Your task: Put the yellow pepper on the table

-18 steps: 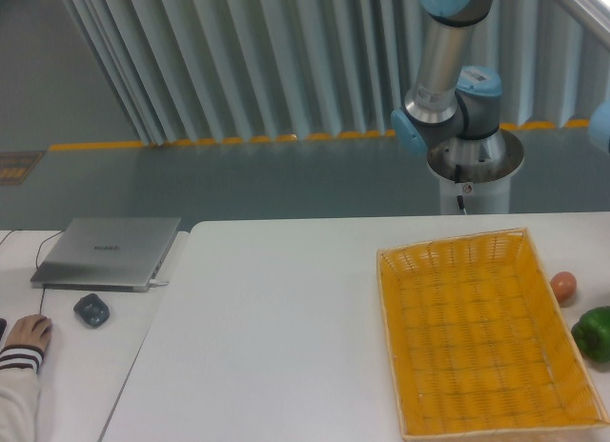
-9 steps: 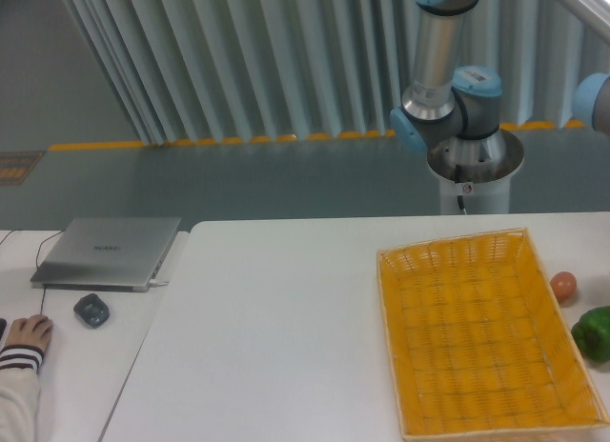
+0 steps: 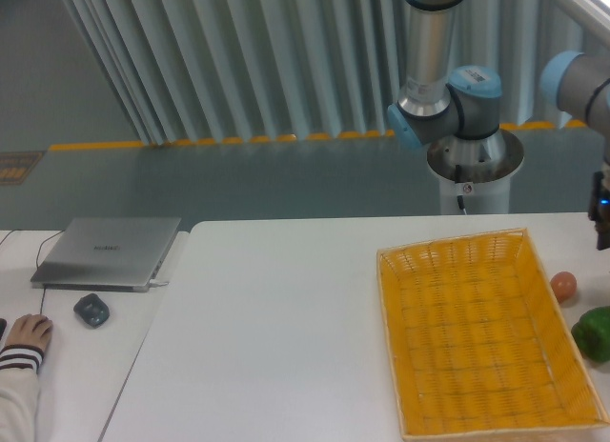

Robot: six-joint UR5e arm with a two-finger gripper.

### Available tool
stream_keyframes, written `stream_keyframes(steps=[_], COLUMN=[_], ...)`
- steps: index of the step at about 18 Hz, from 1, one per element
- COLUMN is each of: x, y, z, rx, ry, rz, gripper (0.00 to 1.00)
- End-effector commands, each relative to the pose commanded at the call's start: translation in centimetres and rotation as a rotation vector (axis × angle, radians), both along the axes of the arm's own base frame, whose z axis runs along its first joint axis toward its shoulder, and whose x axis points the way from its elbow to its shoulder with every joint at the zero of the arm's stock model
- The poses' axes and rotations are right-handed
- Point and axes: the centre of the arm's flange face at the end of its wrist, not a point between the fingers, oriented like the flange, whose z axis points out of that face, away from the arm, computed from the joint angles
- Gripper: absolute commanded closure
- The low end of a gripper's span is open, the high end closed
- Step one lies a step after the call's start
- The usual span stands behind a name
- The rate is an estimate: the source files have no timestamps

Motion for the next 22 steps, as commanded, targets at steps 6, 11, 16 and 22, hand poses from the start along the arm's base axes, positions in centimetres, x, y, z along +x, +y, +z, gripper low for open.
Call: stream_keyframes(steps=[6, 11, 16, 22], x=[0.0, 0.4, 0.7, 1.1], y=[1.7, 2.2, 1.9, 1.5], z=[0.6, 0.3, -1.4, -4.0], rx=[-0.001, -0.007, -0.028, -0.064], ry=[0.016, 0.014, -0.010, -0.052], rz=[-0.034, -0.046, -0.046, -0.043], gripper=[0.00, 0.00, 0.00, 0.00])
